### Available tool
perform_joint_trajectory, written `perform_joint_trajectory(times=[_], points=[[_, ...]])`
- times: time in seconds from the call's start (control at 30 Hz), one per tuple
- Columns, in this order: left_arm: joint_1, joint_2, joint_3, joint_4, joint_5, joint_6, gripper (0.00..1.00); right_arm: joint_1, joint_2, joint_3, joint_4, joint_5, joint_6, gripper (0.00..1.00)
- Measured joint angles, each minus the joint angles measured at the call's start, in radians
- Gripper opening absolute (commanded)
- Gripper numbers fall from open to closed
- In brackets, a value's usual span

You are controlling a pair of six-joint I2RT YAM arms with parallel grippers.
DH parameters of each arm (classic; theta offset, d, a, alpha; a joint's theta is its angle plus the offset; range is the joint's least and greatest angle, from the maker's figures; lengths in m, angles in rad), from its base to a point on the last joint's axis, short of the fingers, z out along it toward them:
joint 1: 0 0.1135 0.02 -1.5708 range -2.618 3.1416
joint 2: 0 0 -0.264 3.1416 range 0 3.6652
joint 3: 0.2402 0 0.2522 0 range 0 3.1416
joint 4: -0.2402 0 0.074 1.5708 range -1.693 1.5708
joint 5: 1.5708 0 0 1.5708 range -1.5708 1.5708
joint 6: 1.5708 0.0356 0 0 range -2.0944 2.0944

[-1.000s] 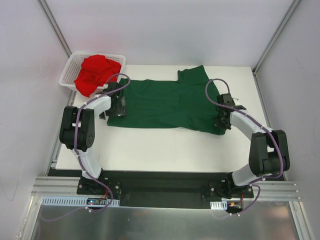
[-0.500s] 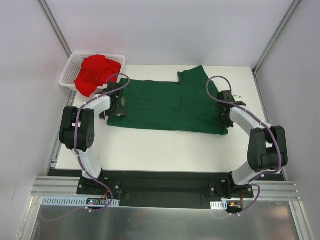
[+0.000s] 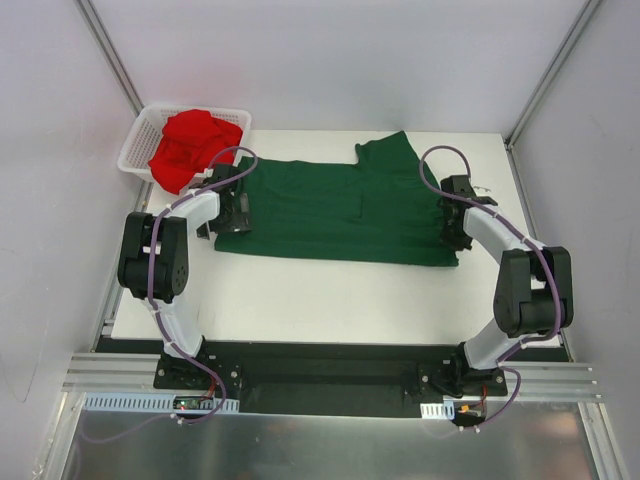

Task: Fold and stack the t-shirts
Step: Fold the flattened tshirt in 1/3 of the way

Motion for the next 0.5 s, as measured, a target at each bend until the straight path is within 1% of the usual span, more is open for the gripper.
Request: perform_joint_trajectory(times=[0.03, 0.1, 0.13, 0.17, 0.2, 0.23, 0.3, 0.5], points=[[0.000, 0.000, 0.000, 0.000, 0.000, 0.000, 0.95, 0.000, 0.000, 0.000, 0.000, 0.000, 0.000, 0.08], [0.000, 0.000, 0.000, 0.000, 0.000, 0.000, 0.95, 0.000, 0.000, 0.000, 0.000, -0.002, -0.002, 0.17], [0.000, 0.000, 0.000, 0.000, 0.000, 0.000, 0.95, 0.000, 0.000, 0.000, -0.002, -0.003, -0.003, 0.24], [0.000, 0.000, 0.000, 0.000, 0.000, 0.000, 0.95, 0.000, 0.000, 0.000, -0.004, -0.003, -0.004, 0.27], [0.000, 0.000, 0.000, 0.000, 0.000, 0.000, 0.95, -0.001, 0.000, 0.000, -0.007, -0.002, -0.006, 0.33], [0.000, 0.000, 0.000, 0.000, -0.001, 0.000, 0.95, -0.003, -0.001, 0.000, -0.010, 0.002, -0.008, 0.38], [0.002, -0.002, 0.000, 0.000, -0.004, 0.000, 0.95, -0.009, -0.009, 0.000, -0.019, 0.007, -0.013, 0.40], [0.013, -0.034, -0.014, -0.013, -0.002, 0.001, 0.95, -0.014, -0.115, 0.010, -0.062, 0.007, -0.023, 0.41]])
